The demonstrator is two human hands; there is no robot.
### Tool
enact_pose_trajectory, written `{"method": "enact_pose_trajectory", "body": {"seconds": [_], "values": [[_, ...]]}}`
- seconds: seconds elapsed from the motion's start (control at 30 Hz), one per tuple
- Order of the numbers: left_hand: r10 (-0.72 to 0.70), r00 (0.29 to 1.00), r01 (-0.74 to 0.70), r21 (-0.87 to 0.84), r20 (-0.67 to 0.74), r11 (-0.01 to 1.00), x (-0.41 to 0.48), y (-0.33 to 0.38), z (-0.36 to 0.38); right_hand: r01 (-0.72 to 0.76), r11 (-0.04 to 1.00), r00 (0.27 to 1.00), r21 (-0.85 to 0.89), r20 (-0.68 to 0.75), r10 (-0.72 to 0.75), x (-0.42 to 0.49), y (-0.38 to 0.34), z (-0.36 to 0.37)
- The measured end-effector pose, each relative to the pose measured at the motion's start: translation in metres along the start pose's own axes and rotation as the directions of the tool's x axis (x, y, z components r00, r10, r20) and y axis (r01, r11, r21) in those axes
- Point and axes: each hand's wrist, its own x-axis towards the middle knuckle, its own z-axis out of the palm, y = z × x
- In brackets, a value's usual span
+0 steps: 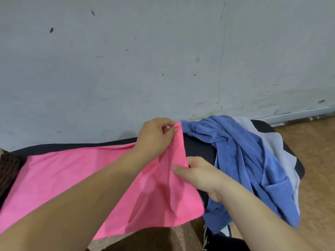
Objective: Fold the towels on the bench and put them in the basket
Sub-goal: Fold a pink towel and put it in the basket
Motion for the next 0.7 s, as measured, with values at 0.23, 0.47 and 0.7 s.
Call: {"method": "enact_pose_trajectory", "body": {"seconds": [0.23,0.47,0.7], "values": [[-0.078,0.975,0.049,0.142,0.207,0.989,-0.001,-0.027,0.015,-0.058,0.936,0.915,-0.348,-0.394,-0.090,0.012,0.015,-0.027],[-0.273,0.867,-0.027,0.586,0.417,0.810,-0.047,-0.059,0.029,-0.184,0.786,0.957,-0.590,-0.291,0.006,0.005,0.010,-0.029],[-0.278,0.867,-0.042,0.616,0.414,0.786,-0.046,-0.055,0.035,-0.138,0.841,0.951,-0.523,-0.307,-0.035,-0.005,0.003,-0.031]]}}
